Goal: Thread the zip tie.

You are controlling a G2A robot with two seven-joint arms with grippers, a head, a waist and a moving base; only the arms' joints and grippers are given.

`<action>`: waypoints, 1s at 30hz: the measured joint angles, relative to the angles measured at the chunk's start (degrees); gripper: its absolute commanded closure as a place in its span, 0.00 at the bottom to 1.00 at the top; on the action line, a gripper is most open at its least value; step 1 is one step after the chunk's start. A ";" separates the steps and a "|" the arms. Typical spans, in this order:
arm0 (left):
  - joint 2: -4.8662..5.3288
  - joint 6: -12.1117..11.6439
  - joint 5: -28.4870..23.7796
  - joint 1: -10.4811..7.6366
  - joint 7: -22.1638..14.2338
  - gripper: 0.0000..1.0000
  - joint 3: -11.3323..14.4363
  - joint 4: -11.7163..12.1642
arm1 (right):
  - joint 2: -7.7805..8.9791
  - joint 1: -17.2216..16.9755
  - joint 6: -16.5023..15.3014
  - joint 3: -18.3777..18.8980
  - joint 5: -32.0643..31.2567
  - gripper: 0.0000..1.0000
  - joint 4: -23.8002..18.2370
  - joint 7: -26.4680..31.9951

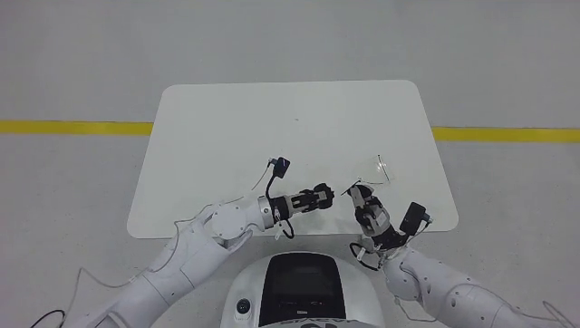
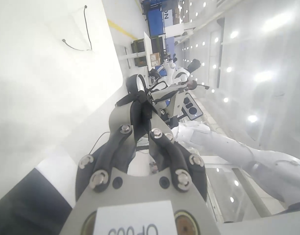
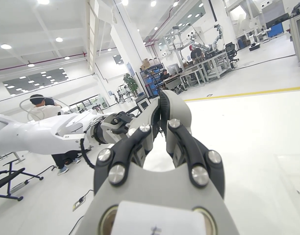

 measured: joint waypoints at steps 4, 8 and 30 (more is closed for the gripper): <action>0.00 0.00 0.00 0.00 0.00 1.00 0.00 0.00 | -0.72 -0.86 -0.25 1.53 -0.29 1.00 -0.45 1.53; 0.00 0.00 0.00 0.00 0.00 1.00 0.00 0.00 | -1.57 -1.36 -0.29 2.70 -0.85 1.00 -0.28 2.33; 0.00 0.00 0.00 0.00 0.00 1.00 0.00 0.00 | -4.24 -4.39 -0.28 7.90 -4.27 1.00 0.21 3.98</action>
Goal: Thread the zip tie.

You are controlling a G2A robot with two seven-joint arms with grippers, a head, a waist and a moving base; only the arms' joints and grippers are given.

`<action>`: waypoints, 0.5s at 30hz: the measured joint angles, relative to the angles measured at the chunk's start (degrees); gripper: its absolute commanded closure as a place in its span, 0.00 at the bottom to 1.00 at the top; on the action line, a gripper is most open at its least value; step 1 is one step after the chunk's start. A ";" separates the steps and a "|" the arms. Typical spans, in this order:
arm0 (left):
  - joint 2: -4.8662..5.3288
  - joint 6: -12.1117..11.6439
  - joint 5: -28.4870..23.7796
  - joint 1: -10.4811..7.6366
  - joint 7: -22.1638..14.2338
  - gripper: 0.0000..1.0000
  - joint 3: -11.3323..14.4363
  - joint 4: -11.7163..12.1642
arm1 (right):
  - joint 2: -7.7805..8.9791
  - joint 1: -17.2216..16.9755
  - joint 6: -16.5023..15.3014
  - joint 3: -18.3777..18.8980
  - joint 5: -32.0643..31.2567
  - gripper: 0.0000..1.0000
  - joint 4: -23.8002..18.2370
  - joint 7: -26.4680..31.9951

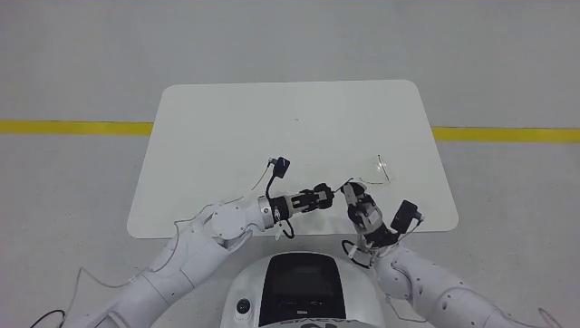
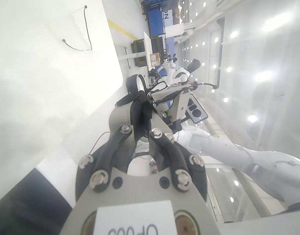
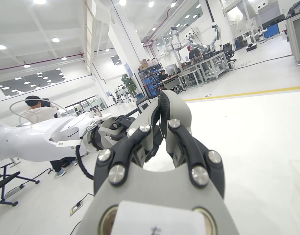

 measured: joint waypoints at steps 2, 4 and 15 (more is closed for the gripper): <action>0.00 0.00 0.00 0.00 0.00 1.00 0.00 0.00 | -0.17 -0.16 0.00 0.38 -0.01 1.00 0.04 0.35; 0.00 0.00 0.00 0.00 0.00 1.00 0.00 0.00 | -0.30 -0.28 0.00 0.67 0.01 1.00 0.09 0.64; 0.00 0.00 0.00 0.00 0.00 1.00 0.00 0.00 | -1.05 -0.84 0.00 1.99 -0.19 1.00 0.54 2.08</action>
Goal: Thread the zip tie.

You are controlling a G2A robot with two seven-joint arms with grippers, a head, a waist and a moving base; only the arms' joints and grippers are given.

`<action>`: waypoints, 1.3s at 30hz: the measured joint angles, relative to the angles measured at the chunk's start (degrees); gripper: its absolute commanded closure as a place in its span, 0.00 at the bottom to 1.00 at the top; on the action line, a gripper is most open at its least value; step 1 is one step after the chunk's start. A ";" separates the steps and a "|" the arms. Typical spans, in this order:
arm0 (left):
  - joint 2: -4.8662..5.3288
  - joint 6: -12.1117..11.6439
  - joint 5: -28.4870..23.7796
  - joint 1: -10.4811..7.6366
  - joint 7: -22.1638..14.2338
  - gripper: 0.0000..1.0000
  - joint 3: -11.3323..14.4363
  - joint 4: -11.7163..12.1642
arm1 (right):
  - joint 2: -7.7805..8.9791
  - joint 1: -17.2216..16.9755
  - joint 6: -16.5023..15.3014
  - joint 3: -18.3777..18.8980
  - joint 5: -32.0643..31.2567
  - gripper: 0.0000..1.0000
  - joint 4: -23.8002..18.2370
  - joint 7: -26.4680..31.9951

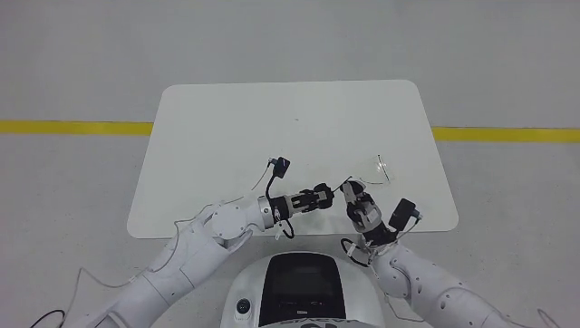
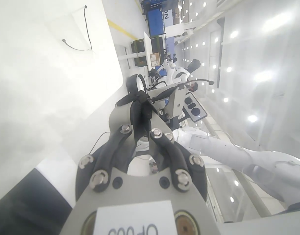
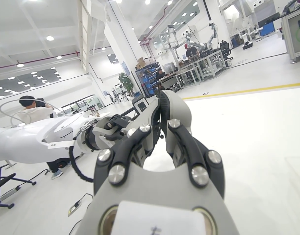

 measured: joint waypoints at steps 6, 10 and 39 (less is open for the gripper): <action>0.00 0.00 0.00 0.00 0.00 1.00 0.00 0.00 | -0.26 -0.39 0.00 0.66 -0.44 1.00 -0.01 0.23; 0.00 0.00 0.00 0.00 0.00 1.00 0.00 0.00 | -0.37 -0.65 0.00 1.21 -0.76 1.00 0.13 0.57; 0.00 0.00 0.00 0.00 0.00 1.00 0.00 0.00 | -2.56 -3.57 0.03 7.87 -5.46 1.00 0.91 4.63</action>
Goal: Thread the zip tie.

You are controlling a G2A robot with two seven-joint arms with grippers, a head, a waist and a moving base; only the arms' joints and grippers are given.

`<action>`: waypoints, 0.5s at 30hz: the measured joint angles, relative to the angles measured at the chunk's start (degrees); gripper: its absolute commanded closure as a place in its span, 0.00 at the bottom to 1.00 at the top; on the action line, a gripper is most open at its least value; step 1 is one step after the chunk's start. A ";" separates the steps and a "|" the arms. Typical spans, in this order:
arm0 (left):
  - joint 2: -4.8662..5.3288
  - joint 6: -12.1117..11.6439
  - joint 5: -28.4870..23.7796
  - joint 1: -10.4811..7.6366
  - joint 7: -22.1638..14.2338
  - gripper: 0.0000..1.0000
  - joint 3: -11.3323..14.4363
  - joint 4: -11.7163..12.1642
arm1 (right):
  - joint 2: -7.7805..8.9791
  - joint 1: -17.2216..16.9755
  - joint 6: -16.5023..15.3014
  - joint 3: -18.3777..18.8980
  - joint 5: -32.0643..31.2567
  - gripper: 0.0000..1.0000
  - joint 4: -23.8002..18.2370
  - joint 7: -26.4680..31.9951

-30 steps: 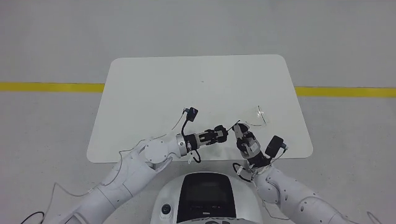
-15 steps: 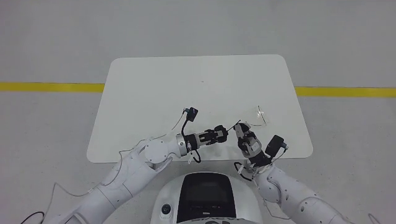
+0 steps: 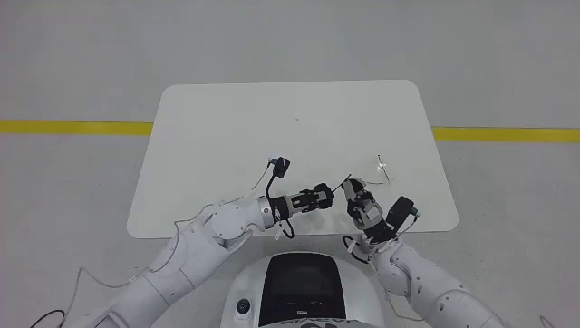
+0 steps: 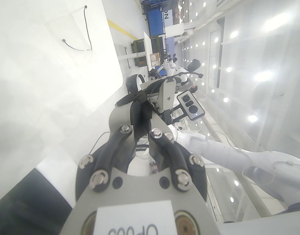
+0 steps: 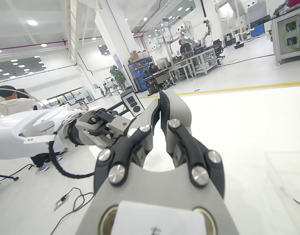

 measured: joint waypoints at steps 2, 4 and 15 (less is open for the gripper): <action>0.00 0.00 0.00 0.00 0.00 1.00 0.00 0.00 | -0.18 -0.18 -0.05 0.27 -0.49 1.00 -0.10 0.13; 0.00 0.00 0.00 0.00 0.00 1.00 0.00 0.00 | -0.33 -0.29 -0.04 0.47 -0.81 1.00 -0.13 0.30; 0.00 0.00 0.00 0.00 0.00 1.00 0.00 0.00 | -1.16 -0.56 -0.03 1.90 -2.36 1.00 0.45 1.32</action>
